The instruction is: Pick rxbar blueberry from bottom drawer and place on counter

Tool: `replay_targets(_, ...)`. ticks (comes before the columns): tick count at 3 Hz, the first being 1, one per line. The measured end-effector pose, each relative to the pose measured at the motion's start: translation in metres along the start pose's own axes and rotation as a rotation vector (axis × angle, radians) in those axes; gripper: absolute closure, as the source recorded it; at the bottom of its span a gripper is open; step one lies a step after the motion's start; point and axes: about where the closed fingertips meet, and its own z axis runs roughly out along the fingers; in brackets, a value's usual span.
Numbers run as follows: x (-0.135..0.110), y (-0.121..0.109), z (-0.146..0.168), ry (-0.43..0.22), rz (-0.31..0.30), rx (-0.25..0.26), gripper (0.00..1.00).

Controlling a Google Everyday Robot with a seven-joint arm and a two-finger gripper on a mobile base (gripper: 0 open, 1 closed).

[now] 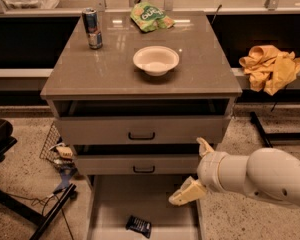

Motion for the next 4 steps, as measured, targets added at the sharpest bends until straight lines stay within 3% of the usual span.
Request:
replay_targets(1, 0.0, 0.0, 0.002, -0.003, 0.001, 0.002, 0.0)
replay_targets(2, 0.008, 0.009, 0.034, -0.054, 0.026, 0.023, 0.0)
replay_targets(3, 0.015, 0.025, 0.093, -0.164, -0.089, 0.09, 0.0)
replay_targets(4, 0.028, 0.028, 0.142, -0.228, -0.203, 0.115, 0.0)
